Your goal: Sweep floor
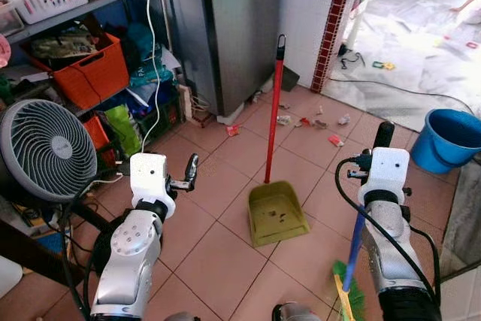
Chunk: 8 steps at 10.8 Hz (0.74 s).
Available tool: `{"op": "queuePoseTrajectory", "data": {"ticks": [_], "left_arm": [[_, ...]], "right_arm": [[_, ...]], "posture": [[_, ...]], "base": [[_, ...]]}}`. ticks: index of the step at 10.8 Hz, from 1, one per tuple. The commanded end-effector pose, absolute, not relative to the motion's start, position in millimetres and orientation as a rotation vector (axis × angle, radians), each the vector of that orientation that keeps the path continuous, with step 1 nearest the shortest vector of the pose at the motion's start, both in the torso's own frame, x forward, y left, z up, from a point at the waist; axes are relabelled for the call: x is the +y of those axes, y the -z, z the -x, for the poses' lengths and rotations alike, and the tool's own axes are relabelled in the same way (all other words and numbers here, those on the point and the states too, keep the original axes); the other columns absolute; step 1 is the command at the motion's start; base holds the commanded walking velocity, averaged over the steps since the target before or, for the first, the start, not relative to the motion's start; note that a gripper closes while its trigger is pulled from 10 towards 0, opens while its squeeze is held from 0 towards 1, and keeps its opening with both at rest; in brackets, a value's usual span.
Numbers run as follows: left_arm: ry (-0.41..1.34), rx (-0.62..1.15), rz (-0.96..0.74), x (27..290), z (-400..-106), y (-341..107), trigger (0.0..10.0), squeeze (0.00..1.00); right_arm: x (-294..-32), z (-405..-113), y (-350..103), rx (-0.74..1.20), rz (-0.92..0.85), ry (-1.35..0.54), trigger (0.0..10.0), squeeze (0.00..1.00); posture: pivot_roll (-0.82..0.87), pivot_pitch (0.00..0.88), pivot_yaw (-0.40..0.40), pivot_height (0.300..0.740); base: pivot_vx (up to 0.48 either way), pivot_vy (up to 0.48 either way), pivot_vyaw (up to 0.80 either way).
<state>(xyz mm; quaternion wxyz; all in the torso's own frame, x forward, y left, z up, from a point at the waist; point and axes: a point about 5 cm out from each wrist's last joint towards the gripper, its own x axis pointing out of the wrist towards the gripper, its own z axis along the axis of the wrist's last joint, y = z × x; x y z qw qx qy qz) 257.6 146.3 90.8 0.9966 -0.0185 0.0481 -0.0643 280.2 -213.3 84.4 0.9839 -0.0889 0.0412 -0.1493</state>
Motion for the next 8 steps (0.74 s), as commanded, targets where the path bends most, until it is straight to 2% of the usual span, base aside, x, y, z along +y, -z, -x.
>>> {"op": "queuePoseTrajectory", "data": {"ticks": [1, 4, 8], "left_arm": [[0.119, 0.08, 0.02, 149, -256, -95, 10.0, 0.0], [0.104, 0.051, -0.014, 153, -258, -97, 10.0, 0.0], [0.116, 0.024, -0.038, 148, -261, -103, 10.0, 0.0]], "right_arm": [[-209, -284, -94, 0.048, 0.165, 0.286, 10.0, 0.0], [-194, -292, -100, 0.004, 0.075, 0.185, 10.0, 0.0], [-197, -292, -99, 0.007, 0.074, 0.166, 10.0, 0.0]], "posture": [[-0.04, 0.0, 0.059, 0.74], [-0.04, 0.0, 0.065, 0.74], [-0.02, 0.0, 0.048, 0.74]], "base": [[0.0, 0.0, 0.0], [0.0, 0.0, 0.0], [0.0, 0.0, 0.0]]}}
